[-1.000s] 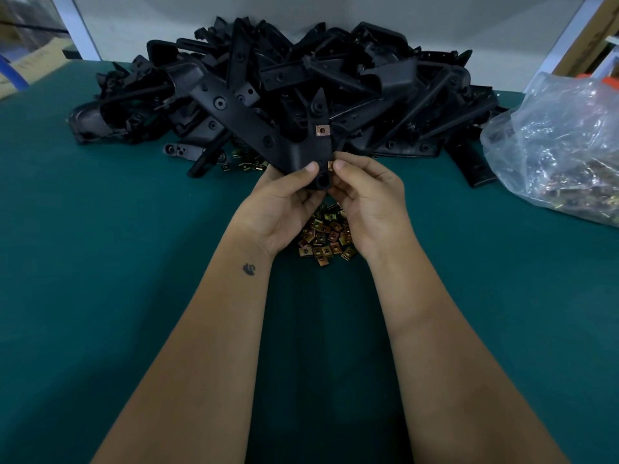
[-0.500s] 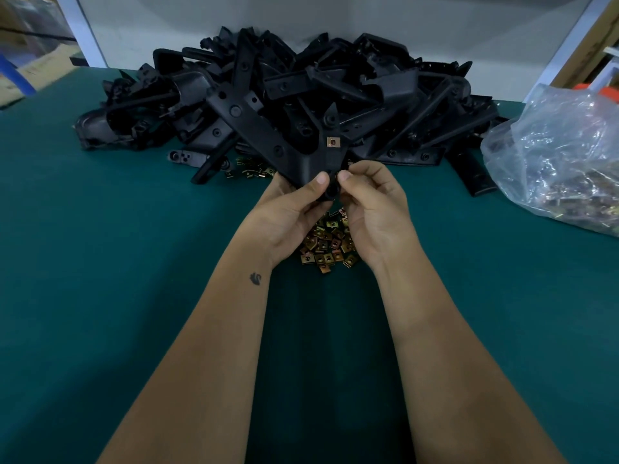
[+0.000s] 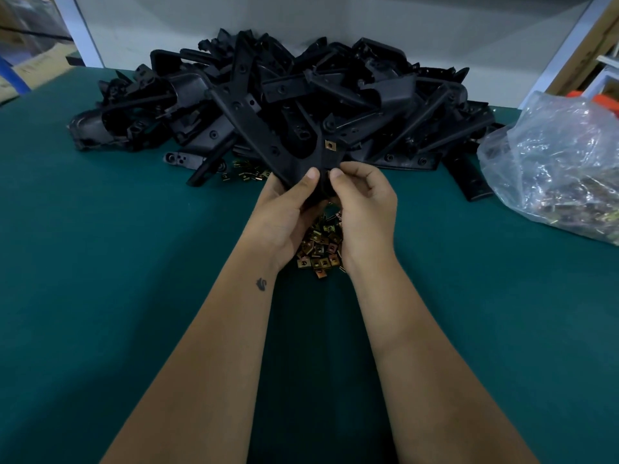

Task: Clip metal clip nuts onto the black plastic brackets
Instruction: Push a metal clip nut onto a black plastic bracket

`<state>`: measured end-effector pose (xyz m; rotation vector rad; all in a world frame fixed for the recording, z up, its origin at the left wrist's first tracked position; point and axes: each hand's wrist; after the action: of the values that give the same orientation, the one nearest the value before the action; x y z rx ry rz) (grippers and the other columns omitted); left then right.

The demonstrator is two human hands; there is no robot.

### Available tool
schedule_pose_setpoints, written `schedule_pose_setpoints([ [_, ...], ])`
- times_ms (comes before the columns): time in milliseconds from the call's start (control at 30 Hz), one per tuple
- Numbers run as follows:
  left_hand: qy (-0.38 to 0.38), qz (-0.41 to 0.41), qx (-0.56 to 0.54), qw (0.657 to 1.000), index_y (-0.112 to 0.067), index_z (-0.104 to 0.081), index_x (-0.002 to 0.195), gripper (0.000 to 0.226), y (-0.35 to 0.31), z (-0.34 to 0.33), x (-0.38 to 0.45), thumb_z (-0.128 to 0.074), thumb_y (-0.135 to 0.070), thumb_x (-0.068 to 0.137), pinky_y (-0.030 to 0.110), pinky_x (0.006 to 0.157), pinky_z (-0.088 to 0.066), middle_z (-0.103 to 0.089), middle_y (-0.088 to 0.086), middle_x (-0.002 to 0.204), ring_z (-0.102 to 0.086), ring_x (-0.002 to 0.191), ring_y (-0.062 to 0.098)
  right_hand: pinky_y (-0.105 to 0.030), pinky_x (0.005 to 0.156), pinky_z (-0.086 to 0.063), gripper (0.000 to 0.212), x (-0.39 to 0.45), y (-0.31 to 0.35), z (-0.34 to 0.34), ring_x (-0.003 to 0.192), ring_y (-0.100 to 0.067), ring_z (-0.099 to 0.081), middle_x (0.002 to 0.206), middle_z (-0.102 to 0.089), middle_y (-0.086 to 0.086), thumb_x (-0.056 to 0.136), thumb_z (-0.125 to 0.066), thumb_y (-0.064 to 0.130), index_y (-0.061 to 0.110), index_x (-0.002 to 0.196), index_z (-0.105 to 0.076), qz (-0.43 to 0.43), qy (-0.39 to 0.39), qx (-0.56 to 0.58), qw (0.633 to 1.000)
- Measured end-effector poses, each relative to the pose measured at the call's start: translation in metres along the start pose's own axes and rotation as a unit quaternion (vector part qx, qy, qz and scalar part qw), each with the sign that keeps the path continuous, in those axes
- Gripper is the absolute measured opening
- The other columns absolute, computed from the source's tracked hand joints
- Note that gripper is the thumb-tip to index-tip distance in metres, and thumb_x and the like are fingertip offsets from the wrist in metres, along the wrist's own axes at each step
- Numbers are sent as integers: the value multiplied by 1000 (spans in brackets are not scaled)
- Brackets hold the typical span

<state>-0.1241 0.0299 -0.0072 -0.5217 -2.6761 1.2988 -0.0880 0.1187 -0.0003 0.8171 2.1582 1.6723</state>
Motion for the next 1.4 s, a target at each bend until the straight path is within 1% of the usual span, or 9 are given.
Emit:
schedule_pose_setpoints([
  [100,-7,-14,-8,1000,-6,-56,130,30,2,0,2,-52,-4,101,33,89,-58,-72,7,110,-70,101,20,-12,67,-50,5,-5,-3,-4,77,0,-66,84,-71,8,89,-69,18,17,93,-70,61,-3,-110,992],
  [200,-5,-22,-20,1000,-8,-59,118,21,1,2,3,-51,-2,100,41,95,-56,-73,7,104,-69,101,25,-16,74,-52,13,-6,-3,-5,85,-5,-65,96,-70,3,88,-71,25,17,98,-71,86,12,-180,980],
  [333,21,-17,-19,999,-11,-62,117,22,1,4,2,-51,-1,100,35,90,-58,-74,5,103,-71,95,18,-22,80,-51,15,-8,-3,-4,93,-8,-63,100,-68,5,87,-71,33,21,97,-67,98,19,-225,969],
  [533,39,-19,8,999,-11,-60,125,28,0,3,1,-52,-2,100,34,96,-55,-72,5,114,-69,104,18,-8,74,-42,10,-8,-3,-2,88,-2,-59,94,-67,9,91,-67,32,22,93,-68,139,8,-253,957],
  [800,32,-6,6,999,-8,-58,129,30,0,3,0,-53,-4,100,28,86,-57,-73,5,110,-71,98,16,-23,71,-45,19,-8,-3,-2,81,-9,-57,85,-65,4,94,-63,31,14,89,-70,164,13,-284,945],
  [1033,23,2,1,1000,-10,-60,121,24,1,3,1,-52,-2,100,28,88,-57,-74,4,105,-71,95,14,-15,57,-28,25,-11,0,-2,64,-4,-44,68,-50,11,94,-63,30,23,72,-55,188,1,-331,925],
  [1167,22,5,-17,1000,-8,-59,125,27,0,3,0,-53,-3,99,29,93,-55,-72,3,103,-67,94,14,-15,59,-36,24,-13,0,-4,69,-7,-52,73,-60,6,93,-64,31,15,75,-63,206,-9,-339,918],
  [1267,33,10,-27,999,-12,-62,119,23,0,4,-1,-52,-5,100,37,101,-52,-72,5,110,-64,105,20,-27,73,-49,21,-14,1,-6,83,-11,-60,85,-67,4,91,-66,34,14,90,-71,200,-5,-317,927],
  [1400,25,18,-55,998,-12,-63,112,20,0,5,-1,-48,-4,101,27,77,-59,-76,2,95,-73,88,14,-24,78,-48,25,-15,1,-8,91,-9,-59,96,-65,6,87,-71,35,14,100,-70,200,-21,-307,930],
])
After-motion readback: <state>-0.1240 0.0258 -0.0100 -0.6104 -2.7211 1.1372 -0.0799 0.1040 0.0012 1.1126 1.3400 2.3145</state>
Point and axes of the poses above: each hand's wrist, its own x-axis towards the middle knuckle, its own z-axis out of the back of the hand, y = z × x
